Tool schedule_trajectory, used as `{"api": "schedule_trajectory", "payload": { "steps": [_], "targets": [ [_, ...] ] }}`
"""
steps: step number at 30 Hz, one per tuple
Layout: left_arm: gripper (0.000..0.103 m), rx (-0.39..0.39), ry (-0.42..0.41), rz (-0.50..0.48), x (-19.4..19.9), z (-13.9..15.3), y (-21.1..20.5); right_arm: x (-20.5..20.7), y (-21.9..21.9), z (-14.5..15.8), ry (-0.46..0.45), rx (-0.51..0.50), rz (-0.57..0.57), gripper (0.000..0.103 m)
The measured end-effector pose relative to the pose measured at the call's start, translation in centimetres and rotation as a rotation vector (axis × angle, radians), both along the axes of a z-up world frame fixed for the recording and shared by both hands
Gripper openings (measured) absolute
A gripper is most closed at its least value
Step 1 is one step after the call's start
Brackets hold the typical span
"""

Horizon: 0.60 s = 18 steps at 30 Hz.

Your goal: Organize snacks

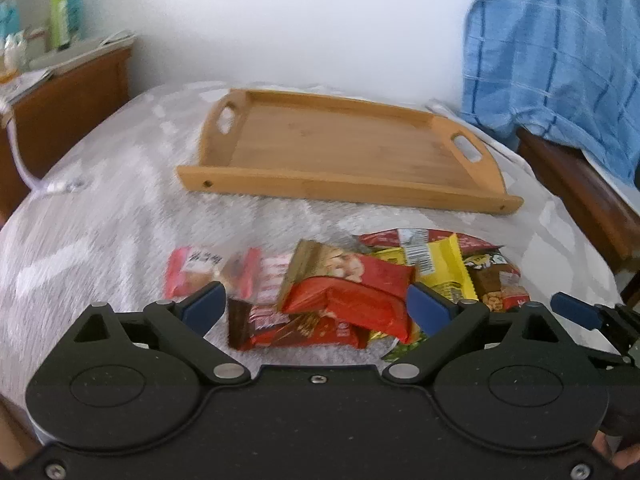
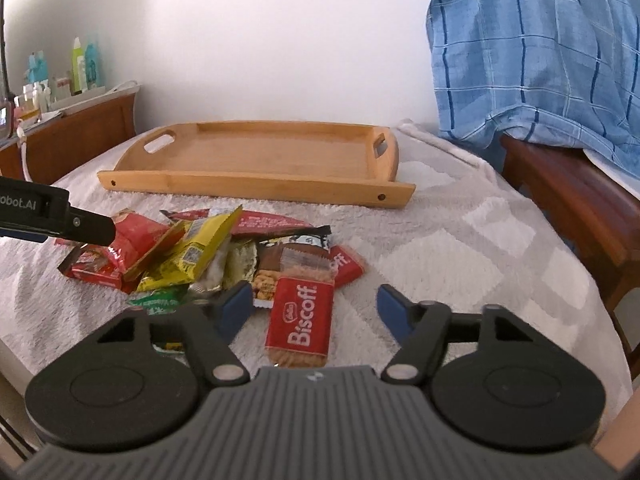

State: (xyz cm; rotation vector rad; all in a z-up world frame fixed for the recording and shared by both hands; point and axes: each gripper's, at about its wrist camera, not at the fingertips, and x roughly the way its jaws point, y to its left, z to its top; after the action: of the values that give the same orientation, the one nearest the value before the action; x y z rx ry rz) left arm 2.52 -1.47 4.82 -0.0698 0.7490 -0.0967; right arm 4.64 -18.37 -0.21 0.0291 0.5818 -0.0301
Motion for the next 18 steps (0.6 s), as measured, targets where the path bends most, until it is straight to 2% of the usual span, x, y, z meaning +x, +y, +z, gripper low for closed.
{"api": "schedule_trajectory", "payload": {
  "steps": [6,11,18],
  "targets": [
    [0.096,0.02,-0.009,-0.058,0.8,-0.5,-1.1,0.3,-0.6,-0.8,-0.001,0.041,-0.028,0.068],
    [0.096,0.064,-0.01,-0.07,1.3,-1.1,-1.9,0.4,-0.3,-1.2,-0.004,0.065,-0.031,0.062],
    [0.096,0.079,0.0,-0.079,1.7,-1.9,-2.3,0.4,-0.2,-1.5,-0.006,0.101,-0.037,0.058]
  ]
}}
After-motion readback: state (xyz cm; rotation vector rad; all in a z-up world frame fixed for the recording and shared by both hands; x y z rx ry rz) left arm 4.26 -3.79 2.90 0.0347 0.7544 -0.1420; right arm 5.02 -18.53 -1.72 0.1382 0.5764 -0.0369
